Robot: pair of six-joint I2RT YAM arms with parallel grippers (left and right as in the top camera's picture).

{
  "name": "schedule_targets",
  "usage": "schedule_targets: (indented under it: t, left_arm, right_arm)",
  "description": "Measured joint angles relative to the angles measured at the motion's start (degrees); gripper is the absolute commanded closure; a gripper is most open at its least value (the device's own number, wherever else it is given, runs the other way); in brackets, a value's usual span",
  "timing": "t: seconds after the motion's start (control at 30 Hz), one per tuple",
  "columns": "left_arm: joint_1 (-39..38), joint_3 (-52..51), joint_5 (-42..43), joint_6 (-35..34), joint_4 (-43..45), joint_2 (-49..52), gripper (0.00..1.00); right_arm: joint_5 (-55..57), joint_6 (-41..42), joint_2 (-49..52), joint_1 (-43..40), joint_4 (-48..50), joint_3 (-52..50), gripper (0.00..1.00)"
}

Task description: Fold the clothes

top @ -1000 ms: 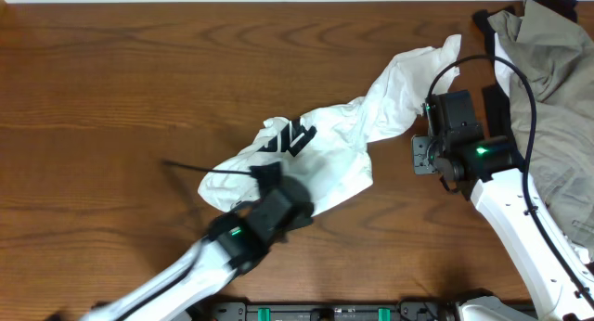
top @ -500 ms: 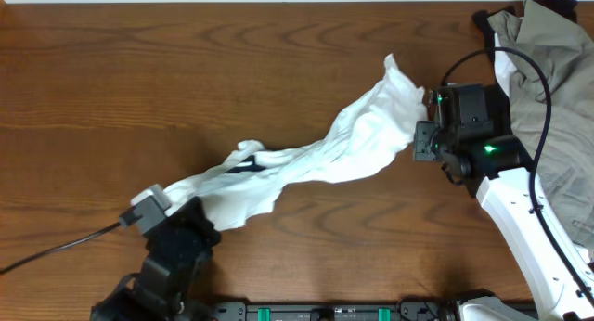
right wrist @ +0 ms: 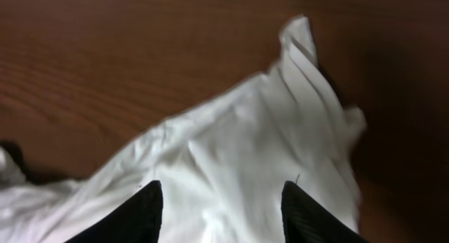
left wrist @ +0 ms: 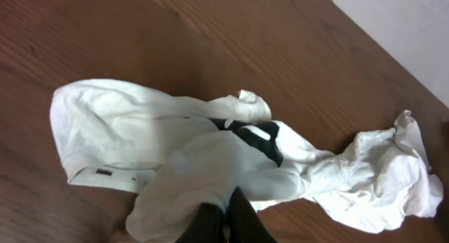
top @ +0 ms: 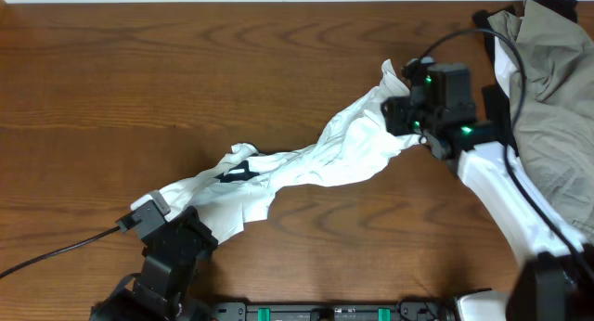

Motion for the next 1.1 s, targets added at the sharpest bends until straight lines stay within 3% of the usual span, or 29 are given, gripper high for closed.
schedule_targets:
  t: [0.17, 0.33, 0.37, 0.43, 0.47, 0.67, 0.8, 0.83, 0.9, 0.97, 1.1]
  left_arm:
    - [0.02, 0.00, 0.48, 0.00, 0.02, 0.00, 0.94]
    - [0.02, 0.00, 0.61, 0.00, 0.02, -0.02, 0.94]
    - [0.02, 0.00, 0.61, 0.00, 0.02, 0.00, 0.94]
    - [0.02, 0.00, 0.61, 0.00, 0.02, 0.00, 0.94]
    - [0.02, 0.00, 0.61, 0.00, -0.02, -0.02, 0.94]
    - [0.02, 0.00, 0.61, 0.00, 0.00, 0.00, 0.94]
    - [0.02, 0.02, 0.63, 0.00, -0.02, 0.00, 0.94]
    - [0.02, 0.00, 0.63, 0.00, -0.02, -0.02, 0.94]
    - [0.02, 0.00, 0.61, 0.00, 0.02, 0.00, 0.94]
    - [0.02, 0.00, 0.66, 0.00, 0.00, -0.02, 0.94]
    - [0.02, 0.00, 0.61, 0.00, 0.13, -0.02, 0.94]
  right_arm:
    - [-2.19, -0.15, 9.07, 0.26, 9.66, 0.00, 0.45]
    - [-3.08, -0.17, 17.79, 0.76, 13.35, 0.00, 0.44]
    - [-3.23, -0.20, 19.50, 0.94, 13.31, 0.00, 0.52]
    - [-3.41, -0.76, 21.55, 1.09, 13.53, 0.00, 0.92]
    - [-3.34, -0.76, 21.99, 1.18, 13.11, 0.24, 0.99]
    - [-3.15, -0.15, 20.15, 0.85, 3.26, 0.72, 0.99]
    - [-0.57, 1.51, 12.72, -0.37, -13.14, -0.04, 0.99]
    - [0.52, 2.27, 9.44, -0.83, -17.46, -0.15, 0.95]
    - [2.32, 3.56, 3.54, -1.51, -24.28, -0.17, 0.59]
    - [4.00, 4.07, -2.43, -1.92, -29.27, -0.15, 0.42]
    - [7.52, 4.33, -8.98, -1.99, -30.16, -0.11, 0.33]
